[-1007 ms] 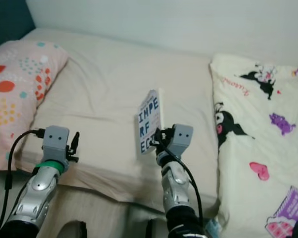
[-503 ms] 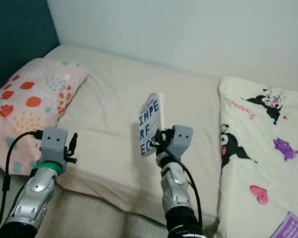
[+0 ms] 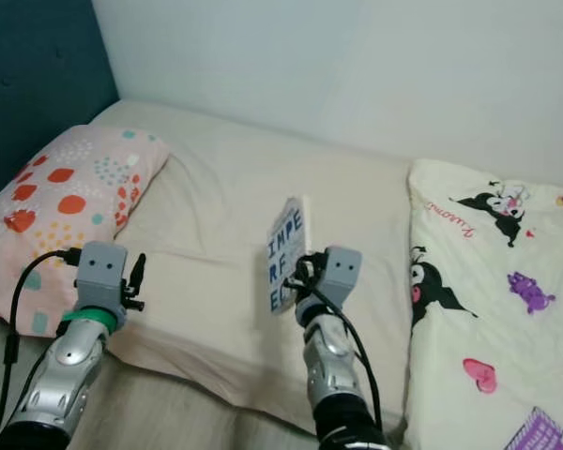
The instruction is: Clean up the room
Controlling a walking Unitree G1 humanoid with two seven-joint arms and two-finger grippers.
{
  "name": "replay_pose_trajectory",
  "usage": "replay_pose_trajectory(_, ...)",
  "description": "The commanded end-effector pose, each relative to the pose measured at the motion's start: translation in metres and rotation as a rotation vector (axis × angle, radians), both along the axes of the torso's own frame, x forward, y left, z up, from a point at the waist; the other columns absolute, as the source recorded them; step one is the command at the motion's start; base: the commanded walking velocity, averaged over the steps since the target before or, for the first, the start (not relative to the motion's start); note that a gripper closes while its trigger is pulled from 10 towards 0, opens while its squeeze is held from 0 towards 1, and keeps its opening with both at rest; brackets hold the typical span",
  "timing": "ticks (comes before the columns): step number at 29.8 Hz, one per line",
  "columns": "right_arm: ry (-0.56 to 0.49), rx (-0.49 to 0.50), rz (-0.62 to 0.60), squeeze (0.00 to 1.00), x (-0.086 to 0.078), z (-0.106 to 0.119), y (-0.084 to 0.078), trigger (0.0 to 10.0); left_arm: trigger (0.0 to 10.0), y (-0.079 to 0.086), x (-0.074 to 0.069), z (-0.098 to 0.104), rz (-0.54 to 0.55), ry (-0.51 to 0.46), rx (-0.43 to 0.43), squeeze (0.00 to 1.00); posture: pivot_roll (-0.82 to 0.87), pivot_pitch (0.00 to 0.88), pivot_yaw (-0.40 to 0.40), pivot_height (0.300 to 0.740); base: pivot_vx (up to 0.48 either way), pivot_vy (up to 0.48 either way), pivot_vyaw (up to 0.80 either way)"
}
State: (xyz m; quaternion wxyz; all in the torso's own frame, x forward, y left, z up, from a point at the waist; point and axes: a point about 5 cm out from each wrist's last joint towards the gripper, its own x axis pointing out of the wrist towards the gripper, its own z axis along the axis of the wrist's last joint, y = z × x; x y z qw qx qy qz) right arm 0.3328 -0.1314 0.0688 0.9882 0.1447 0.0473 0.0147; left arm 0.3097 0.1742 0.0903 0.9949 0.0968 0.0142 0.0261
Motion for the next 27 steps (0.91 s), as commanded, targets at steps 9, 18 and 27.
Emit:
replay_pose_trajectory(9, 0.010, 0.001, 0.018, 0.00, 0.0029, 0.0015, 0.0035, 10.0, 10.0, -0.0018, -0.0041, -0.0099, 0.008, 0.045, -0.001, 0.00, 0.09, 0.000, -0.002, 0.740, 0.000, 0.000, 0.00)
replay_pose_trajectory(18, 0.020, -0.005, 0.021, 0.00, 0.0049, 0.0018, 0.0051, 10.0, 10.0, -0.0015, -0.0037, -0.0095, 0.010, 0.043, 0.001, 0.00, 0.09, 0.000, -0.004, 0.740, 0.000, 0.000, -0.68)
replay_pose_trajectory(27, 0.026, 0.031, 0.026, 0.00, 0.0054, 0.0016, 0.0090, 10.0, 10.0, 0.0031, -0.0062, -0.0093, 0.021, 0.040, 0.006, 0.00, 0.10, 0.000, -0.008, 0.740, 0.000, 0.000, -0.78)
